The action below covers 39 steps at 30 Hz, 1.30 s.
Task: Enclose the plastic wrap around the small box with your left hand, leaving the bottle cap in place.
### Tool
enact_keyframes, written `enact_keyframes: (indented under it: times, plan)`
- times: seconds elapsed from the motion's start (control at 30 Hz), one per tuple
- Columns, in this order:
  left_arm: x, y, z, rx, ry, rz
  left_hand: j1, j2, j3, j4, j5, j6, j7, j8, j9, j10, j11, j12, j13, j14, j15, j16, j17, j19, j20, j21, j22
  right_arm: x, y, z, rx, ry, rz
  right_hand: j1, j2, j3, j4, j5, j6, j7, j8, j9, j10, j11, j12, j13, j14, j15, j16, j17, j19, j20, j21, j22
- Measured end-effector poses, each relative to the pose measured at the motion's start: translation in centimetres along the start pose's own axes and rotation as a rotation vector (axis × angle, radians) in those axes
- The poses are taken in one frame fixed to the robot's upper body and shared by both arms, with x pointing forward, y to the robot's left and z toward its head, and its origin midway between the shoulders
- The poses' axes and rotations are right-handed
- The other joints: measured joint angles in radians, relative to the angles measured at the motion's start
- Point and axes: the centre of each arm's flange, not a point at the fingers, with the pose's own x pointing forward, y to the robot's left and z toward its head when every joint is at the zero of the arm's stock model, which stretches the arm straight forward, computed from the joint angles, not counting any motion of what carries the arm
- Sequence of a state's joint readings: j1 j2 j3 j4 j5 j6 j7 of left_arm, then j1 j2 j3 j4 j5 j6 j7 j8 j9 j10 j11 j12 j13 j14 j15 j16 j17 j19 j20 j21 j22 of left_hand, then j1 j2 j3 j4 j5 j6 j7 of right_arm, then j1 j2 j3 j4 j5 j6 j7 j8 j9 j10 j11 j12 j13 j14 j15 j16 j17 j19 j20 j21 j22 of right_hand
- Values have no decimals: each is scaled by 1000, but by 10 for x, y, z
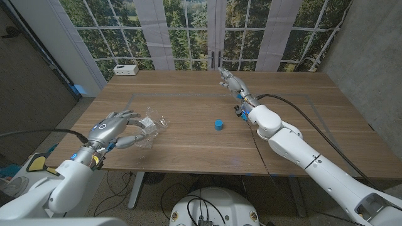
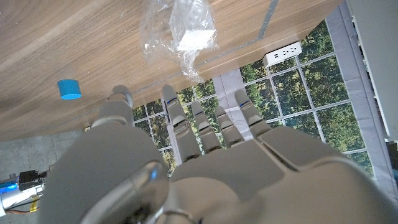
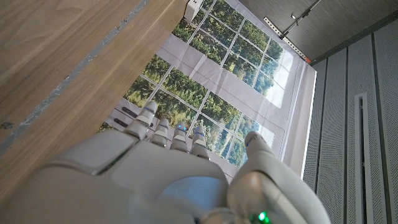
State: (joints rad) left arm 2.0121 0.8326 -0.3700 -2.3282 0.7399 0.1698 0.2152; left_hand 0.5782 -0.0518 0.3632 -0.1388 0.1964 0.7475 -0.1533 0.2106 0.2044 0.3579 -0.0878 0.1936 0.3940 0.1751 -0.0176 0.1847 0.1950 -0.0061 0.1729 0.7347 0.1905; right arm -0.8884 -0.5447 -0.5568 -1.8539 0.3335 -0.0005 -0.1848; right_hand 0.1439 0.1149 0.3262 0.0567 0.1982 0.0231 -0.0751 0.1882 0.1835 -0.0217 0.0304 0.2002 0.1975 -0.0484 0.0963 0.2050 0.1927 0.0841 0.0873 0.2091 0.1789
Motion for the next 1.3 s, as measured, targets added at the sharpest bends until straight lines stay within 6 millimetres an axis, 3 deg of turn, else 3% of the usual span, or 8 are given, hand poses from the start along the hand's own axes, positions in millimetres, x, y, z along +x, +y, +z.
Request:
enact_keyframes:
  times: [0.2,0.47,0.8,0.97,1.17,1.23,1.3]
  plan:
    - [5,6,-1,85,11,-102,-2,-13,-10,-2,8,-32,-31,-15,-4,-26,-9,0,-9,-21,3,0,-5,-11,0,-7,0,-3,3,0,2,0,-2,0,0,0,0,0,0,0,0,0,0,0,0,0,0,0,0,0,0,0,0,0]
    - [9,1,-4,155,28,-217,40,-43,-16,-19,25,-27,-66,-13,-5,-39,-22,0,-21,-34,2,0,-9,-10,0,-20,-5,-5,4,2,4,-3,-3,0,0,0,0,0,0,0,0,0,4,4,0,0,0,0,0,0,0,0,0,0]
    - [14,0,1,223,42,-255,104,-79,-23,-34,45,3,-69,-4,-5,-39,-42,10,-36,-39,6,4,-9,7,-9,-30,-5,-4,5,2,3,-2,-3,0,0,0,0,0,0,0,0,0,4,4,0,0,0,0,0,0,0,0,0,0]
    - [15,-5,4,297,55,-243,138,-86,-32,-26,59,59,-67,18,-3,-12,-69,24,-46,-13,-19,12,-13,27,-29,-30,-5,-5,5,2,4,-5,-4,0,0,0,0,0,0,0,0,0,4,4,0,0,0,0,0,0,0,0,0,0]
    - [17,-17,8,374,65,-219,204,-64,-42,-17,79,171,-68,50,-2,55,-105,40,-67,41,-21,27,-14,67,-59,-35,-4,-6,4,1,5,-2,-7,0,0,4,4,0,0,0,0,0,4,4,0,0,0,0,0,0,0,0,0,0]
    - [17,-21,9,385,65,-205,241,-37,-42,-17,81,242,-68,71,2,93,-114,52,-78,68,-23,30,-14,91,-71,-36,-4,-6,3,0,5,-1,-9,0,0,4,4,0,0,0,0,0,4,4,0,0,0,0,0,0,0,0,0,0]
    - [17,-24,9,402,69,-189,290,12,-38,-14,71,343,-66,104,3,144,-123,64,-86,106,-22,43,-12,121,-88,-36,-4,-7,2,0,5,0,-11,0,0,4,4,0,0,0,0,0,4,4,0,0,0,0,0,0,0,0,0,0]
